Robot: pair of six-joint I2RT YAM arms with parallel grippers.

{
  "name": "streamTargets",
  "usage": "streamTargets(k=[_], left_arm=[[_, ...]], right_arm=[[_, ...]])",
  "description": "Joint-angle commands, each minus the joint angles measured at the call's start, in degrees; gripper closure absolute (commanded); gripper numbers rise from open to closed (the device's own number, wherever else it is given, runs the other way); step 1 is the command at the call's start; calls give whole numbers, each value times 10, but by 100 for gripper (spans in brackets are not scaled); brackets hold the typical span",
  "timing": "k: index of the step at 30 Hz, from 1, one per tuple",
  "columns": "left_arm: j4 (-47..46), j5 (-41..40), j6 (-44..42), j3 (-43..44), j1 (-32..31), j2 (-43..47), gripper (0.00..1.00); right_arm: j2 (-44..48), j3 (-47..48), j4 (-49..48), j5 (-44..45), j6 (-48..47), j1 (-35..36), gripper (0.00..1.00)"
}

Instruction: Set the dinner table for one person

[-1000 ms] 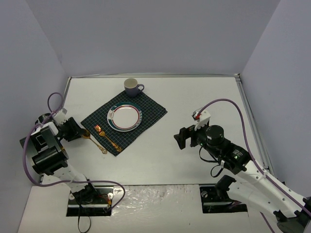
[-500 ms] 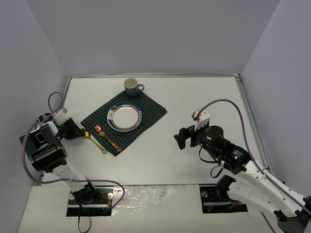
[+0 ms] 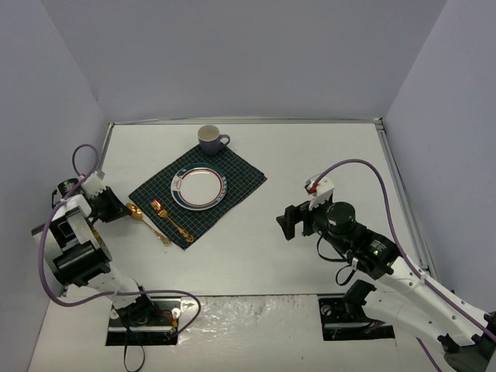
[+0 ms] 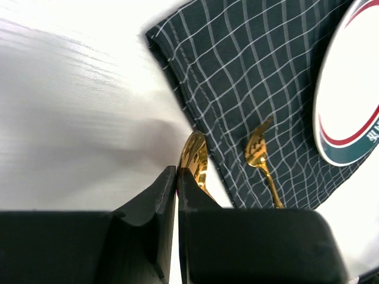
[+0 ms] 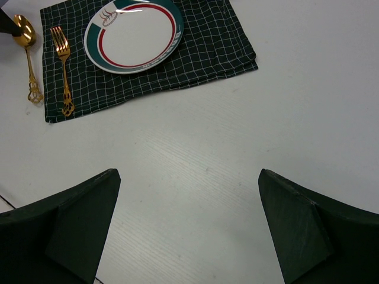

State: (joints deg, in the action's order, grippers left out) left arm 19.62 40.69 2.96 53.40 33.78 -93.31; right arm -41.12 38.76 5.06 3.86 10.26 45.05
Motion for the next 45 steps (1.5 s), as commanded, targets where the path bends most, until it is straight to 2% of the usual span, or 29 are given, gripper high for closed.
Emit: streamTargets(k=[1,7,11,14,16,17,22,28,34,41,45], left_arm=[[39,-27,10,8,0,125,100],[69,-60,54,2,-7,260,100],[73,-52,94,6,-27,305,100],[69,-99,146,20,-105,341,100],[63,-133,175,31,-188,347,100],[59,-148,180,35,-195,346,100],[-36,-214,275,39,-359,324,100],[-125,-267,315,50,-466,276,100],[-216,-282,336,51,-518,243,100],[-308,-287,360,12,-530,240,100],[-321,-281,359,8,-533,235,100]], right_arm=[[2,11,-26,4,-6,4,0],[-16,21,-26,-26,-10,5,0],[-42,37,-27,-59,-15,5,1],[-90,75,-27,-78,-21,6,3],[-119,98,-29,-91,-25,6,4],[-135,109,-30,-92,-27,7,5],[-250,196,-33,-111,-39,23,10],[-352,291,-34,-113,-58,30,18],[-442,371,-34,-117,-54,33,30],[-507,412,-32,-104,-50,34,43],[-530,426,-32,-84,-58,34,48]])
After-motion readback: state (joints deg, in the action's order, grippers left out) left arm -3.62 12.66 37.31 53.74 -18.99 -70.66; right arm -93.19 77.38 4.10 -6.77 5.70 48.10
